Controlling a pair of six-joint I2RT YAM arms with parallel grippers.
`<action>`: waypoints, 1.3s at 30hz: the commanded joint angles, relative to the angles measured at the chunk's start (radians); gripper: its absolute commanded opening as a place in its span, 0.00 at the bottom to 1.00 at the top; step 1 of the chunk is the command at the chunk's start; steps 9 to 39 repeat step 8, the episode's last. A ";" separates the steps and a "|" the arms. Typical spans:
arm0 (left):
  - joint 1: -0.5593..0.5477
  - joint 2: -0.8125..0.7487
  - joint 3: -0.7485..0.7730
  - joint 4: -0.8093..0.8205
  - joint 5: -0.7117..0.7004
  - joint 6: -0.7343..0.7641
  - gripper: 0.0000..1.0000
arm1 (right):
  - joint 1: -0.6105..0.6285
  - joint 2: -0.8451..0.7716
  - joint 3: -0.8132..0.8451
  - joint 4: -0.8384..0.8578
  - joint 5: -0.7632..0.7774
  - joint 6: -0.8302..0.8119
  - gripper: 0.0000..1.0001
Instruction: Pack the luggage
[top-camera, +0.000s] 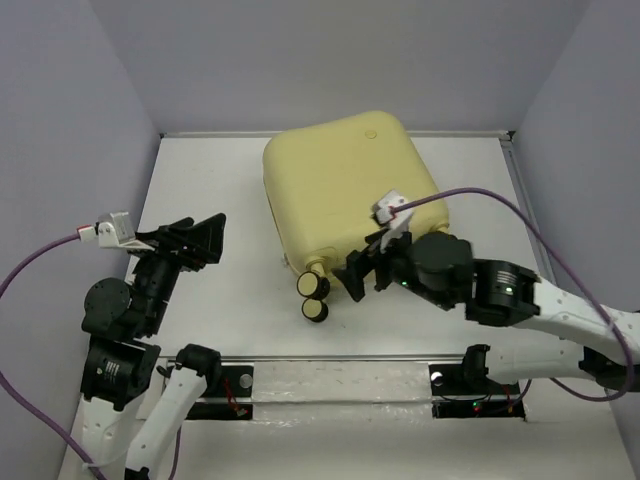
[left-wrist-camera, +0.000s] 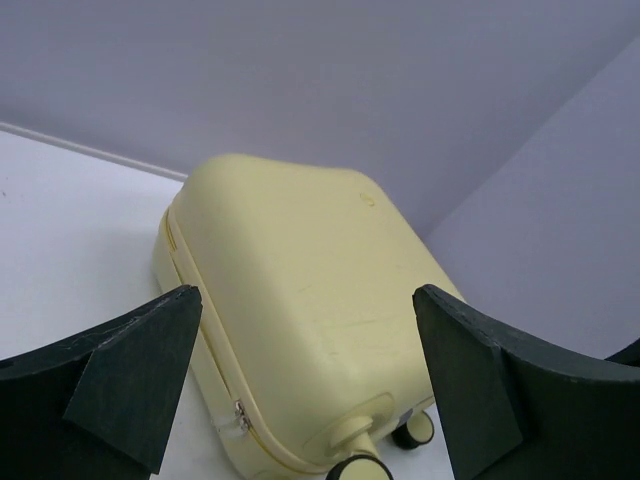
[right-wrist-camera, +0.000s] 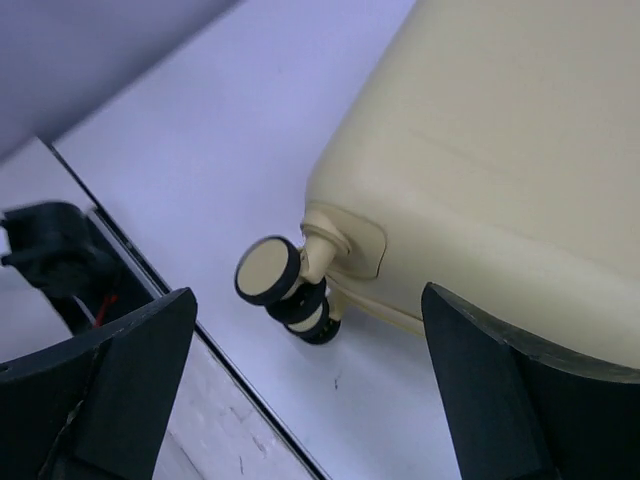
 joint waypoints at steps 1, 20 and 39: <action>0.000 -0.051 0.016 -0.041 0.104 0.078 0.99 | 0.009 -0.245 -0.026 0.125 0.037 -0.054 1.00; 0.000 -0.069 -0.058 0.014 0.136 0.095 0.99 | 0.009 -0.477 -0.239 0.360 0.197 -0.071 1.00; 0.000 -0.069 -0.058 0.014 0.136 0.095 0.99 | 0.009 -0.477 -0.239 0.360 0.197 -0.071 1.00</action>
